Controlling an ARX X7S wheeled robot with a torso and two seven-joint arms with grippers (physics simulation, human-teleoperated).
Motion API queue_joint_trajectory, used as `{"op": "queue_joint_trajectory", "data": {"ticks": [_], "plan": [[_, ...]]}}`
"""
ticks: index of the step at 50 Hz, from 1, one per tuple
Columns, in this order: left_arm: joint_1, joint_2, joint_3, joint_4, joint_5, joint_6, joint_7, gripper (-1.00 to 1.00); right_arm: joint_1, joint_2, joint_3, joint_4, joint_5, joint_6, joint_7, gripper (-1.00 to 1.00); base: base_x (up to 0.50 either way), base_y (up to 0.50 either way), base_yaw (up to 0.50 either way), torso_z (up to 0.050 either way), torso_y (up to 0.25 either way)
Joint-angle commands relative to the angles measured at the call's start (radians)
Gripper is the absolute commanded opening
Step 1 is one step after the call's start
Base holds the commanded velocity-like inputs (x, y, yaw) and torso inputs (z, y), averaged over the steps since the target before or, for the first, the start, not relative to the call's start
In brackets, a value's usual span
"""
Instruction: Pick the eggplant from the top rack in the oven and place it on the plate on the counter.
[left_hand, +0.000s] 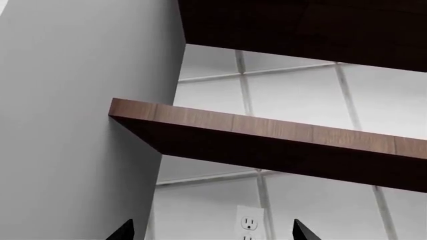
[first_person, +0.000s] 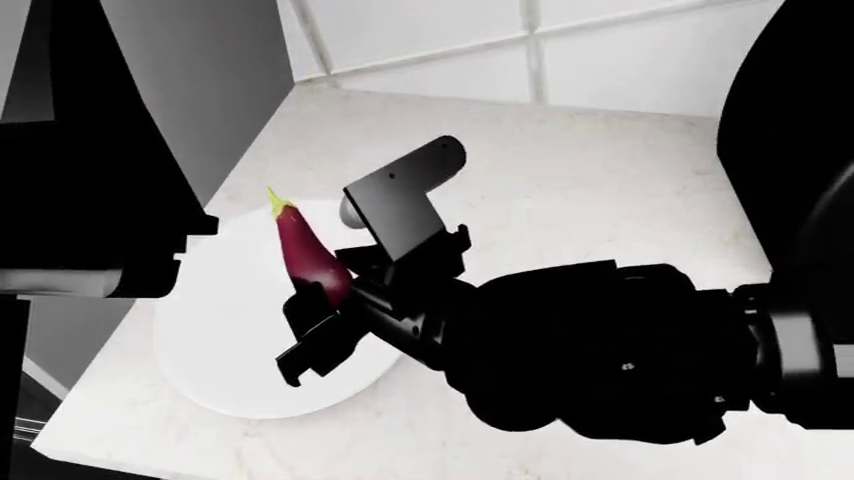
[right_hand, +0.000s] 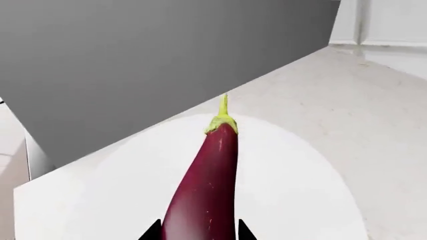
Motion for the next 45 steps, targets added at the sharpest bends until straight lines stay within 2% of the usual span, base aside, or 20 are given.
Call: {"op": "queue_joint_trajectory", "data": {"ticks": [1, 44, 45], "plan": [[0.003, 0.001, -0.003, 0.001, 0.001, -0.001, -0.001, 1.00, -0.043, -0.005, 0.000, 0.015, -0.033, -0.009, -0.012, -1.00, 0.00, 0.00, 0.00, 0.000, 0.000], [0.002, 0.005, -0.002, 0.003, 0.002, -0.001, -0.004, 1.00, -0.079, -0.005, 0.014, 0.032, -0.033, -0.010, -0.010, -1.00, 0.00, 0.00, 0.00, 0.000, 0.000], [0.001, 0.005, -0.002, 0.003, 0.001, 0.000, -0.005, 1.00, -0.080, -0.006, 0.015, 0.033, -0.030, -0.008, -0.010, 1.00, 0.00, 0.00, 0.00, 0.000, 0.000]]}}
